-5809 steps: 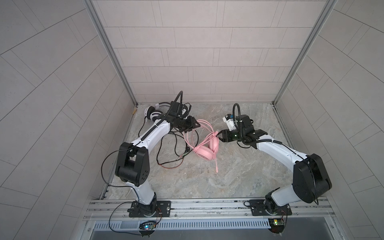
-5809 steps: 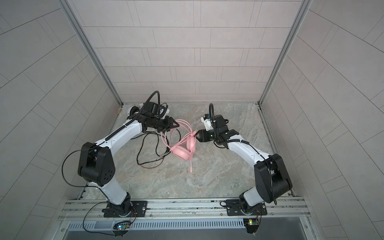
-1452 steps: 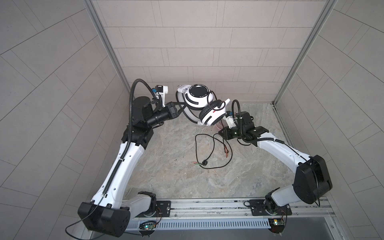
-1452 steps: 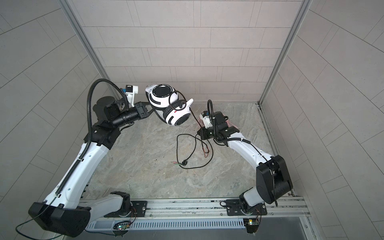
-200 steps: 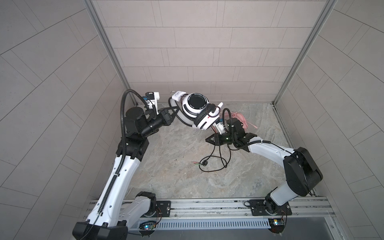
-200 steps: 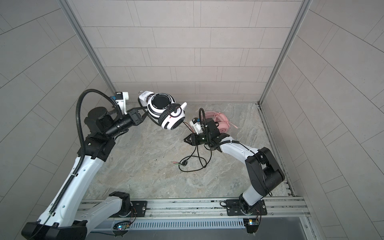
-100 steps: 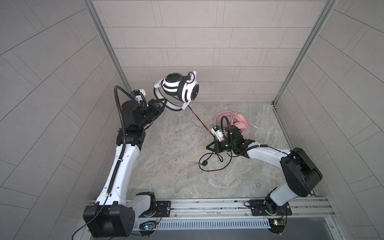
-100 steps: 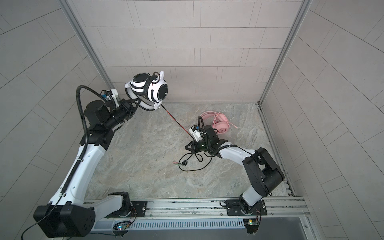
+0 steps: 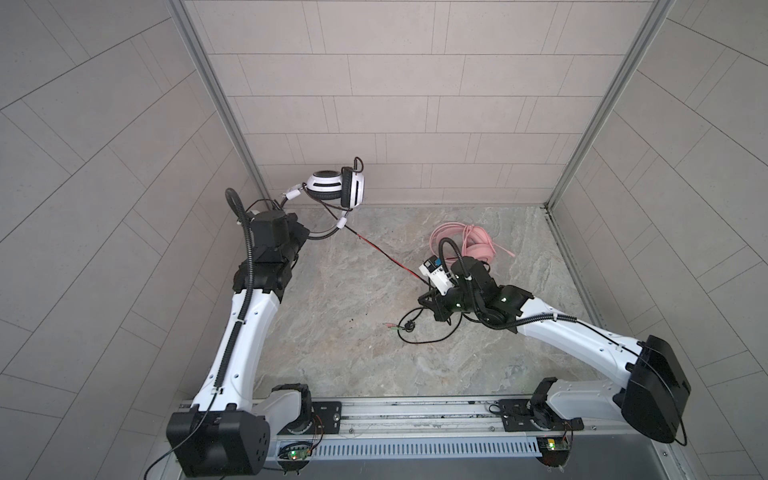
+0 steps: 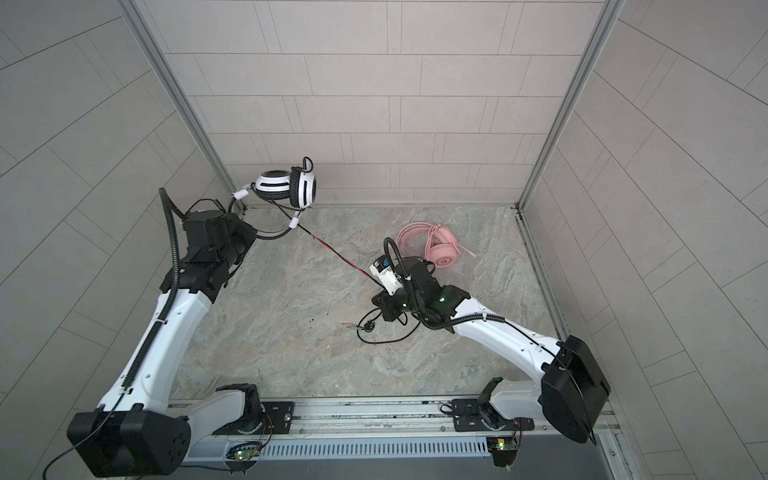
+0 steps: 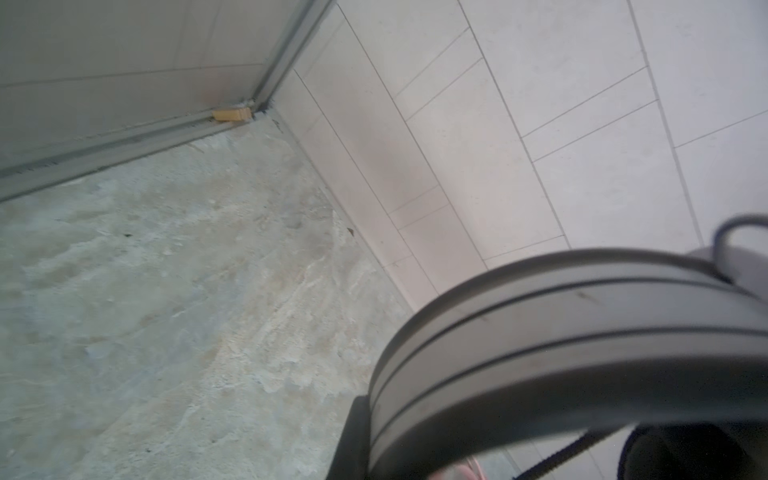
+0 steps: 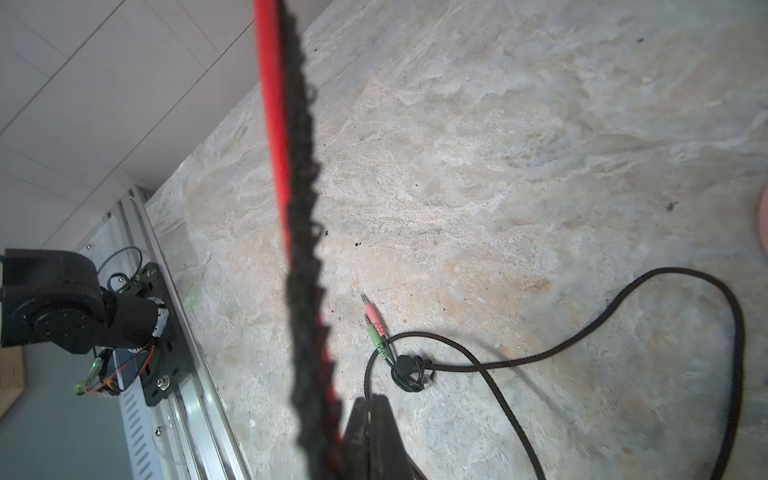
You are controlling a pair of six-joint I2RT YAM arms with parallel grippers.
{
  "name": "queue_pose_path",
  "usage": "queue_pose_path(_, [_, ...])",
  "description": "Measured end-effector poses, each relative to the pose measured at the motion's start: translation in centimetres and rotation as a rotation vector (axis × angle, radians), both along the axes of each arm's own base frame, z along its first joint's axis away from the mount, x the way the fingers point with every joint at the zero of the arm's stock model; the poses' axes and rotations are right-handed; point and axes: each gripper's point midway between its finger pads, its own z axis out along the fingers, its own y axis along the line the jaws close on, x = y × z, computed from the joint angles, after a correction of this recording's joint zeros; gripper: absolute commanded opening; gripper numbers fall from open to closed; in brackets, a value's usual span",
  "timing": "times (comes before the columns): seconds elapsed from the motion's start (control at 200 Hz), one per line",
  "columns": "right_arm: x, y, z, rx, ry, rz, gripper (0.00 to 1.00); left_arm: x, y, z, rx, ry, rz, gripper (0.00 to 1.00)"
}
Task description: Wrap the headphones
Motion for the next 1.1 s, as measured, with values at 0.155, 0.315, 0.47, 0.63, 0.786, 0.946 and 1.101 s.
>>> queue_pose_path(0.155, [-1.2,-0.4,1.8,-0.064,-0.081,0.010,0.00,0.6,-1.3,-0.8,0.206,0.103,-0.068,0.00])
queue_pose_path(0.315, [-1.8,-1.2,4.8,-0.096,-0.169,0.008,0.00,0.6,-4.6,-2.4,0.448,0.206,-0.180,0.00])
queue_pose_path(0.47, [-1.5,-2.2,8.4,-0.078,-0.254,-0.030,0.00,-0.2,-5.7,-4.6,0.584,0.300,-0.264,0.00])
queue_pose_path(0.63, [-0.8,-2.4,9.2,-0.094,-0.287,-0.051,0.00,-0.4,-6.1,-5.4,0.611,0.300,-0.306,0.00])
queue_pose_path(0.786, [-0.2,-2.5,7.7,-0.159,-0.274,-0.061,0.00,-0.3,-5.2,-4.6,0.602,0.273,-0.294,0.00])
queue_pose_path(0.946, [-0.2,-2.8,5.9,-0.206,-0.250,-0.057,0.00,0.3,-2.6,-3.6,0.453,0.260,-0.257,0.00])
queue_pose_path(1.101, [-0.3,-3.1,4.9,-0.235,-0.236,-0.059,0.00,0.9,-2.0,-1.0,0.316,0.177,-0.251,0.00])
